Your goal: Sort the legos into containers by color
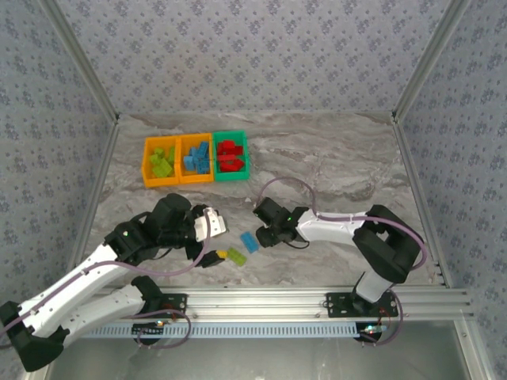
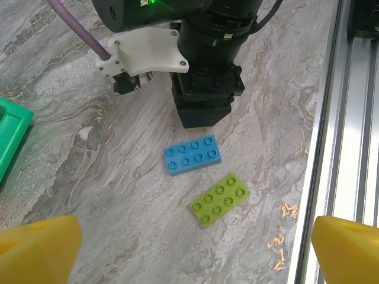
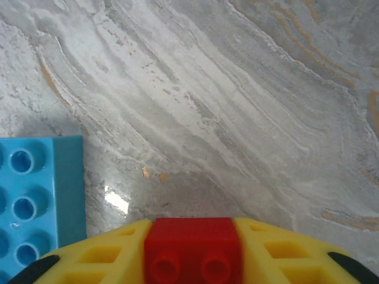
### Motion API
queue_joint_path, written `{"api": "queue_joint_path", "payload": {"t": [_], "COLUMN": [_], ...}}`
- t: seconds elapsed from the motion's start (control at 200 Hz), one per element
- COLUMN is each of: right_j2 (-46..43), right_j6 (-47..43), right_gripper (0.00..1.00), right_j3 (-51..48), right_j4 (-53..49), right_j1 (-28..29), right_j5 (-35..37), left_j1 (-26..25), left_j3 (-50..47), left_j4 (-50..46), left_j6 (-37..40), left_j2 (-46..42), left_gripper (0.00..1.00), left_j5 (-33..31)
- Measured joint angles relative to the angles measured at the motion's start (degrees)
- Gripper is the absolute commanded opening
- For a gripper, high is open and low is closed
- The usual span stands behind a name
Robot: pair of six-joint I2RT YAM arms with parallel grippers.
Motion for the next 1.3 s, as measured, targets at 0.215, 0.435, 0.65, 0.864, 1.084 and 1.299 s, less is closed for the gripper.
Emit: {"api": "queue_joint_path", "payload": {"t": [0.215,0.435,0.65,0.864,1.084,1.299], "right_j2": [-9.9,-14.6,6.3,30.6,36.0,24.0], "right_j6": [1.0,-3.1,-10.3,-15.4,-17.7,-18.5], "right_gripper": [0.33,0.32,0.31,0.45,0.59,0.61], "right_j3": [-1.2,6.9,29.4,55.3,61.9,54.4], "right_j4": [-2.5,2.3,11.3,10.1,1.8,-2.9], "right_j1": [-0.2,-2.4,-8.0,-11.2,-11.5,-10.5], "right_j5": [0.6,4.5,7.6,8.9,9.6,9.6], "left_j1": [0.0,0.4,7.7,13.7,13.7,11.9], "left_j3": [-1.9,-4.8,-3.1,-2.3,2.1,4.2], "left_j4": [0.6,6.0,10.4,11.3,8.9,6.3], "left_j6": [2.8,0.1,-12.2,-17.4,-24.0,-41.2], "left_j2": [-3.4,-9.8,-7.4,-3.6,-1.4,0.2], "left_gripper": [0.99,0.99,0.99,0.99,0.99,0.99], "left_j5": [5.7,2.4,-14.0,-17.5,-17.4,-19.1]}}
